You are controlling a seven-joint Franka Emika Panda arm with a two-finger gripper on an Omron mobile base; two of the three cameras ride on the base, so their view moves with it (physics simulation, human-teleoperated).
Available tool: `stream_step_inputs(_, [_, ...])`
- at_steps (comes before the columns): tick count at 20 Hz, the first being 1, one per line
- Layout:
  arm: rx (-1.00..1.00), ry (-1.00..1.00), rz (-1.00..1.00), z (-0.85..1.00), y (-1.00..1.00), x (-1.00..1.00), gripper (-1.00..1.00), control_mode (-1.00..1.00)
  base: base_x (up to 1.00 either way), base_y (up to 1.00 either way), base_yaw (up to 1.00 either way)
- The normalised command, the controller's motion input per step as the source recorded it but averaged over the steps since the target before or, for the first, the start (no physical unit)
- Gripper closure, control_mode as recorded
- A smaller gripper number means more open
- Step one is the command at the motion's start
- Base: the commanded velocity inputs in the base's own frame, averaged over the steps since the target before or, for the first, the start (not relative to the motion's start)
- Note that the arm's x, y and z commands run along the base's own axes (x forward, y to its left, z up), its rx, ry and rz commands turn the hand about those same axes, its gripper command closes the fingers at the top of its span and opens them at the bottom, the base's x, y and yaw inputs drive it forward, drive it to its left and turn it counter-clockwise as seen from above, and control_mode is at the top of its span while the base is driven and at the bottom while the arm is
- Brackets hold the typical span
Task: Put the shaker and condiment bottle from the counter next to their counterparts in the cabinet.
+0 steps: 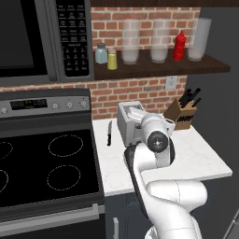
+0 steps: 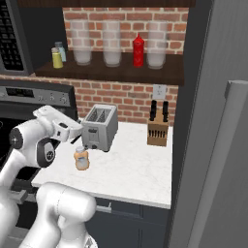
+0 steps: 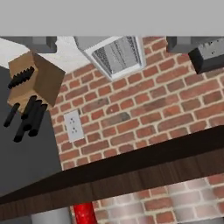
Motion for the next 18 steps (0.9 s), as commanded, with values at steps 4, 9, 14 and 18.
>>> stream_step_inputs(4, [0.0, 0.13, -0.28, -0.87, 0.01, -0.51, -1.0, -1.0, 0.0, 0.0, 0.0])
stream_step_inputs(9, [0.0, 0.08, -0.09, -0.86, 0.01, -0.04, -1.0, -1.0, 0.0, 0.0, 0.0])
stream_step_inputs(14, [0.0, 0.02, -0.05, -0.95, -0.2, -0.01, -1.0, -1.0, 0.0, 0.0, 0.0])
stream_step_inputs(18, [0.0, 0.07, -0.06, -0.66, 0.0, -0.03, -1.0, -1.0, 0.0, 0.0, 0.0])
